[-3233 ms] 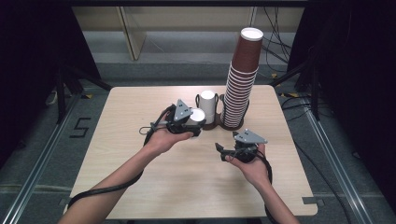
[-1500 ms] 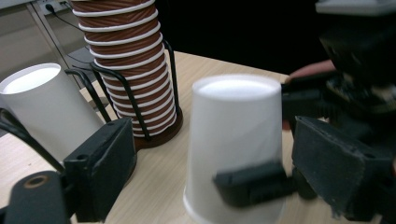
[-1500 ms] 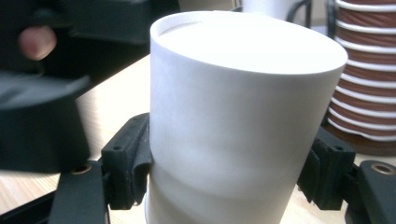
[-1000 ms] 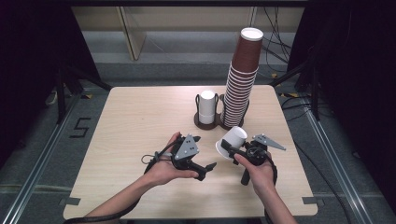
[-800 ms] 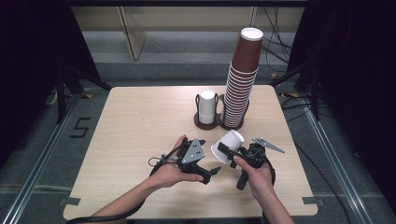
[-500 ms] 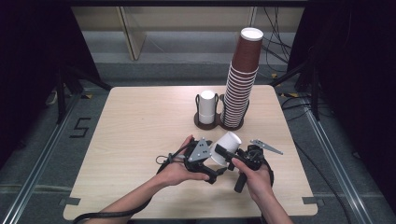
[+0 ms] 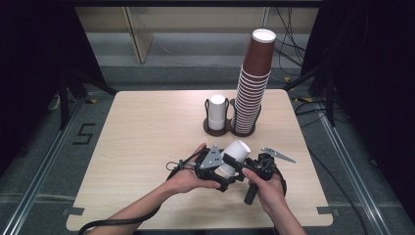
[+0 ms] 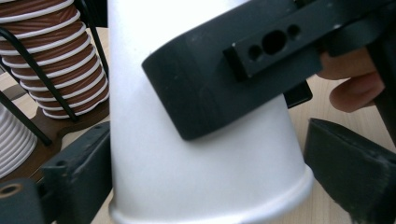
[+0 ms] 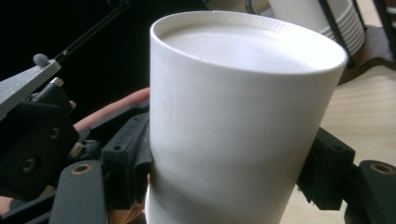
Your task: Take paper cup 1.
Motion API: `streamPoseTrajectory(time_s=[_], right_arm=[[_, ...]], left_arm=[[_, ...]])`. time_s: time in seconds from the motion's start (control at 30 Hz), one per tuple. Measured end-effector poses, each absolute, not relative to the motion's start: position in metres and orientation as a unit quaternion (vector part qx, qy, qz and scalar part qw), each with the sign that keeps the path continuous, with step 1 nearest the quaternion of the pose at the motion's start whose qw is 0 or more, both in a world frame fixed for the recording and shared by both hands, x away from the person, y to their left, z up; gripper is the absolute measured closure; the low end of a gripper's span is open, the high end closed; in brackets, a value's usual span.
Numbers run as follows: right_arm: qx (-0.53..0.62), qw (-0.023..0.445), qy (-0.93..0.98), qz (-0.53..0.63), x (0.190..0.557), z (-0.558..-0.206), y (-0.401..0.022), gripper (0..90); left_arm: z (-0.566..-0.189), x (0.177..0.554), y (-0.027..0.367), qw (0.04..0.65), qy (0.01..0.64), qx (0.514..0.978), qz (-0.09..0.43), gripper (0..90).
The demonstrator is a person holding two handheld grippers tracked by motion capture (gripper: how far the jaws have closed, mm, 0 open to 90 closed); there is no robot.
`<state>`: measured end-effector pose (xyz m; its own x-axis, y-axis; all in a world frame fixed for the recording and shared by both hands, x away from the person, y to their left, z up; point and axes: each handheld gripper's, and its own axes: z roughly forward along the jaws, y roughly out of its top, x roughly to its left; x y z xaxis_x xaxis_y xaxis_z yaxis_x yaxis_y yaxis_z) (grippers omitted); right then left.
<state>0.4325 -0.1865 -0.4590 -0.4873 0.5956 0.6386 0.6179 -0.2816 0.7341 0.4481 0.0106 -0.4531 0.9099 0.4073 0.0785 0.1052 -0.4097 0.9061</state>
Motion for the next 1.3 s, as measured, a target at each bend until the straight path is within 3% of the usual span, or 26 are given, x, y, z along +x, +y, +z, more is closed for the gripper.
streamPoseTrajectory(time_s=[0.1,0.47,0.5,0.6,0.77,0.87,0.93,1.27,1.3], right_arm=[[-0.501,0.015,-0.599,-0.625,0.431,-0.459,-0.184,29.4],[-0.508,0.040,-0.591,-0.626,0.431,-0.459,-0.184,25.4],[-0.502,0.023,-0.598,-0.624,0.433,-0.461,-0.185,23.8],[-0.503,0.027,-0.598,-0.624,0.434,-0.460,-0.185,21.6],[-0.507,0.032,-0.597,-0.621,0.434,-0.460,-0.184,14.9],[-0.517,0.052,-0.589,-0.619,0.432,-0.459,-0.183,14.3],[-0.507,0.033,-0.599,-0.619,0.433,-0.459,-0.185,13.8],[-0.490,0.034,-0.619,-0.613,0.429,-0.453,-0.195,11.0],[-0.482,0.036,-0.630,-0.608,0.426,-0.450,-0.199,10.7]], left_arm=[[-0.456,0.449,0.010,0.519,0.159,0.828,0.143,13.0],[-0.457,0.448,0.012,0.519,0.159,0.826,0.149,19.1],[-0.457,0.447,0.012,0.518,0.160,0.827,0.151,21.2],[-0.456,0.446,0.011,0.519,0.160,0.826,0.154,23.6],[-0.454,0.444,0.011,0.520,0.157,0.825,0.159,24.3],[-0.455,0.444,0.011,0.519,0.159,0.825,0.160,24.6],[-0.455,0.445,0.012,0.516,0.160,0.826,0.161,24.8],[-0.453,0.446,0.019,0.511,0.160,0.828,0.164,24.9],[-0.451,0.450,0.024,0.507,0.139,0.830,0.185,24.9]])
